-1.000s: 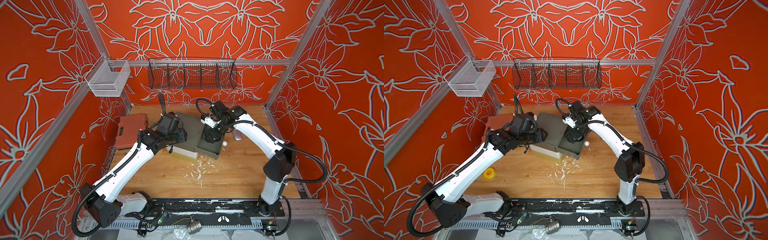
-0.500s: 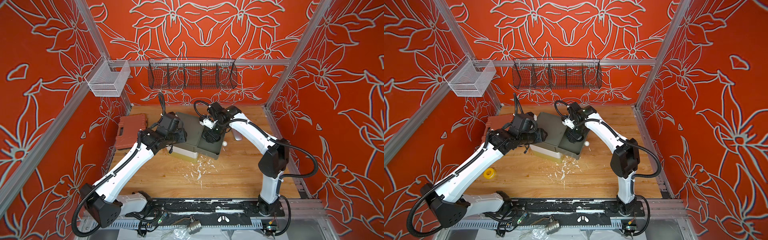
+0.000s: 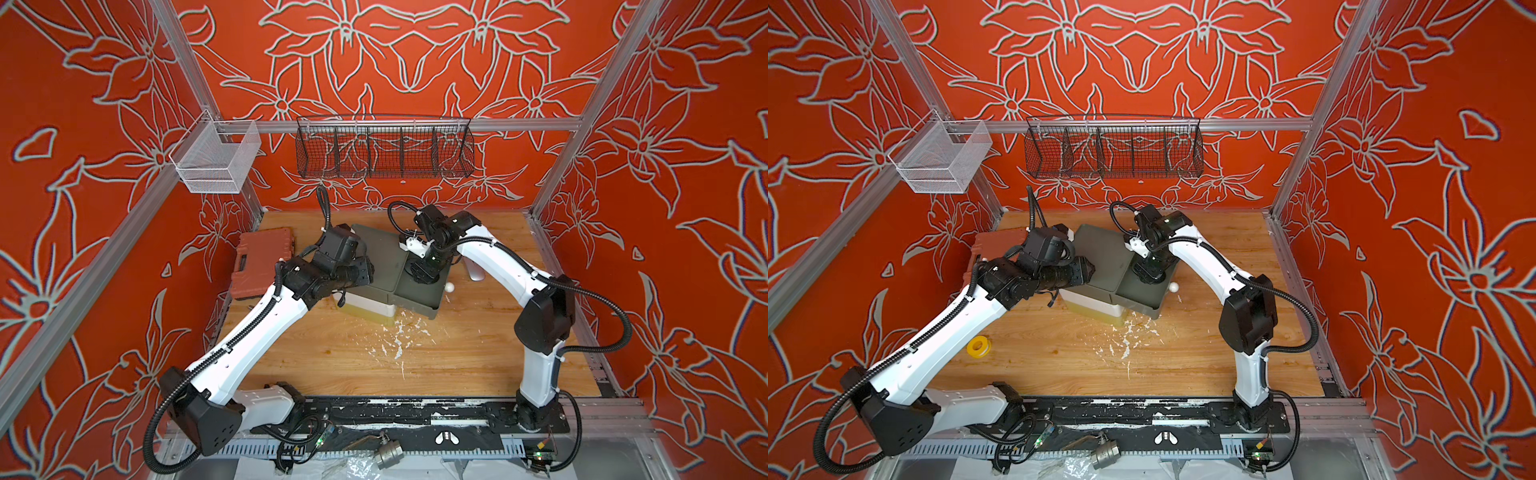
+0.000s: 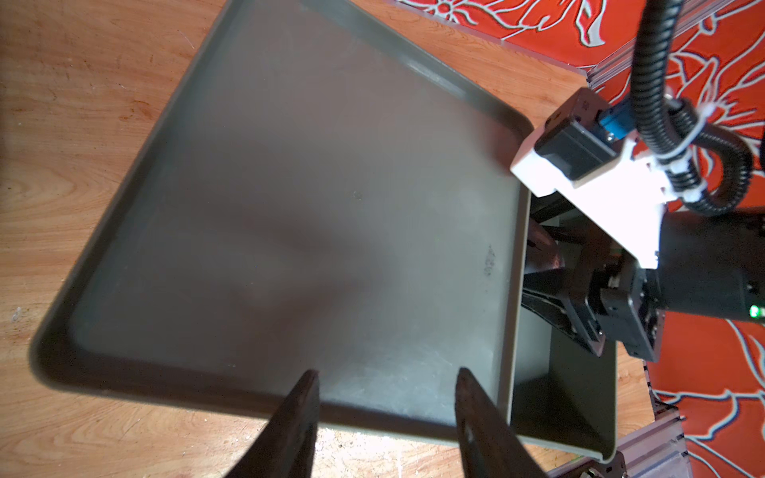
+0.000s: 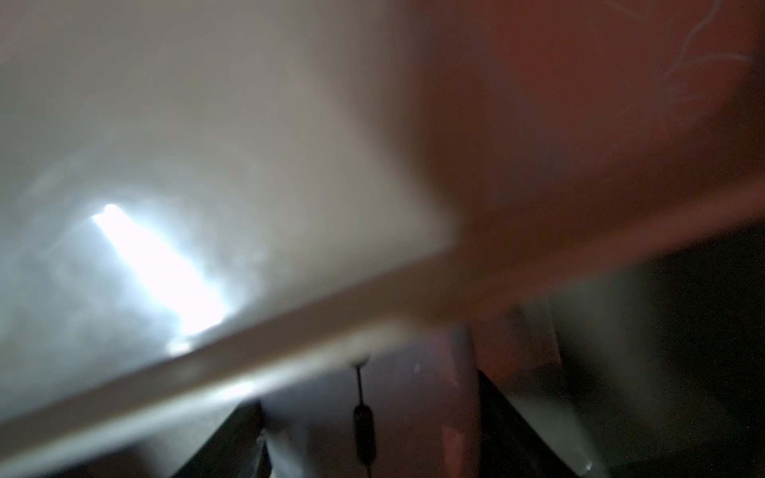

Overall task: Take the mice out of the drawer
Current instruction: Pick up the mouse from the drawer, then place the mouse at the center of the board.

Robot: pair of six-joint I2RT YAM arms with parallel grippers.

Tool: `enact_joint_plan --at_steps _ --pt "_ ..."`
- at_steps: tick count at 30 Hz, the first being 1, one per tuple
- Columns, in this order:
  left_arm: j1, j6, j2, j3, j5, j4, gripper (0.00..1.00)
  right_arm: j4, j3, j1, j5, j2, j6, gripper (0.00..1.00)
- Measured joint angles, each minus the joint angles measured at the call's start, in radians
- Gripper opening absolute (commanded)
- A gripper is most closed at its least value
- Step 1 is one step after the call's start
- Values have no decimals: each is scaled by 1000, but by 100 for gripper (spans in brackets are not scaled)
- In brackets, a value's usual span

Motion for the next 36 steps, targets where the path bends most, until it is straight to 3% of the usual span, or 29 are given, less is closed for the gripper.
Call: enact_joint_plan --at_steps 11,26,31,36 --pt "0 0 0 1 0 -7 51 5 0 0 0 -12 46 61" --pt "0 39 0 82 3 -31 52 -16 0 -70 -35 -175 148 60" --pt "0 60 8 122 25 -34 52 -12 0 -135 -95 -241 197 60" --pt "0 90 50 164 81 -38 52 -8 -1 -266 -113 -283 247 60"
